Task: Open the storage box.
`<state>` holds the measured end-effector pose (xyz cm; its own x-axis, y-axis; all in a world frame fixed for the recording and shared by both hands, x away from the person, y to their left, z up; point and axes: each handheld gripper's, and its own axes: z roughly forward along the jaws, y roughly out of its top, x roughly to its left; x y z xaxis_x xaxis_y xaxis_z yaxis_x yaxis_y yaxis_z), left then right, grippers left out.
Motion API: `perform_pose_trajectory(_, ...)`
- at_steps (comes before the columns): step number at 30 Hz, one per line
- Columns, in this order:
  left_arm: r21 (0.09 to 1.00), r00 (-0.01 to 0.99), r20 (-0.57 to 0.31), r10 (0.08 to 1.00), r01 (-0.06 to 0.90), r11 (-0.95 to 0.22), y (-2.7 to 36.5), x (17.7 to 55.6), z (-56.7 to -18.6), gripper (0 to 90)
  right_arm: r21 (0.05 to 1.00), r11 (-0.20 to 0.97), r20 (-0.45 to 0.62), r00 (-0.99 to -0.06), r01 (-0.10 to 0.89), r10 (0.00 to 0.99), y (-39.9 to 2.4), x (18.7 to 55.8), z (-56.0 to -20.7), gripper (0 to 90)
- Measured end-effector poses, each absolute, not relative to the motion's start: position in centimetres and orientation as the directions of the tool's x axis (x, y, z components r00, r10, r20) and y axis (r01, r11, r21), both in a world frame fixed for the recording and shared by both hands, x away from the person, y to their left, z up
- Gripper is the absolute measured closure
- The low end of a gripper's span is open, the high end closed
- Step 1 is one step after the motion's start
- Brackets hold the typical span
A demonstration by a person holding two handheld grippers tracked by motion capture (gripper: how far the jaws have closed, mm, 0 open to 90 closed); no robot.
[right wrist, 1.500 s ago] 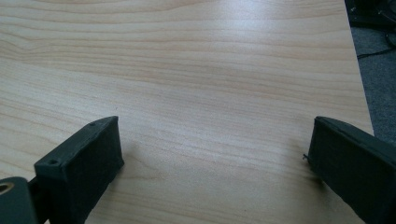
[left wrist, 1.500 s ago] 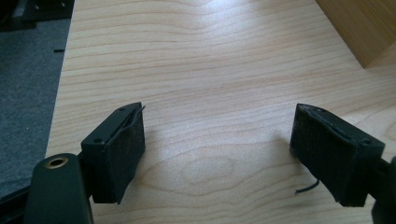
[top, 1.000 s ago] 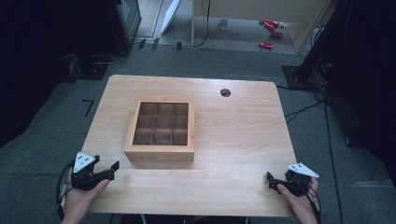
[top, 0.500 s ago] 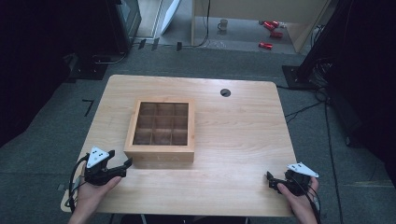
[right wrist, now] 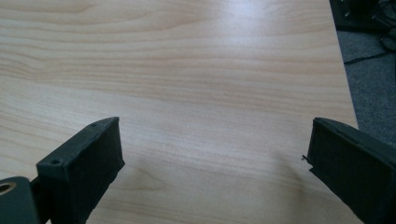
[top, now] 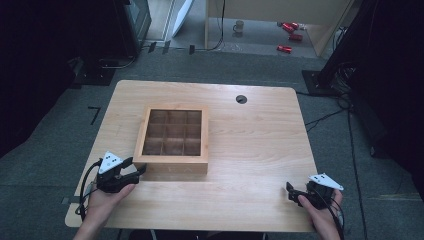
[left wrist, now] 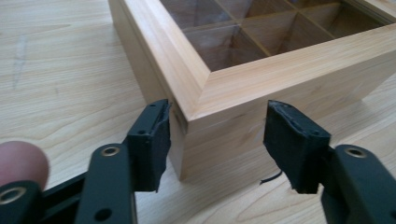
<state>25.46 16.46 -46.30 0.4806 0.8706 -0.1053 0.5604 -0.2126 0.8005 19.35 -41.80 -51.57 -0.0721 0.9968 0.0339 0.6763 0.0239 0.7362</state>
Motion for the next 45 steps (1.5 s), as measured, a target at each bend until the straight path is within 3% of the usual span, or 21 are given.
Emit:
perform_pose_trajectory(15, 0.788, 0.496, -0.109, 0.861, 0.572, -0.229, 17.0, 25.7, -47.1, 50.1, 0.781, 0.067, 0.042, -0.16, 0.621, 0.986, -37.5, 20.2, -48.8, 4.3)
perform_pose_trajectory(25, 0.789, 0.498, -0.148, 0.855, 0.58, -0.202, 17.4, 25.9, -47.2, 50.3, 0.805, 0.118, 0.039, -0.25, 0.582, 0.967, -33.0, 22.0, -47.2, 4.3)
perform_pose_trajectory(45, 0.798, 0.518, -0.112, 0.848, 0.555, -0.234, 17.3, 25.9, -46.4, 51.8, 0.828, 0.167, 0.086, -0.415, 0.536, 0.906, -24.1, 24.9, -45.8, 4.5)
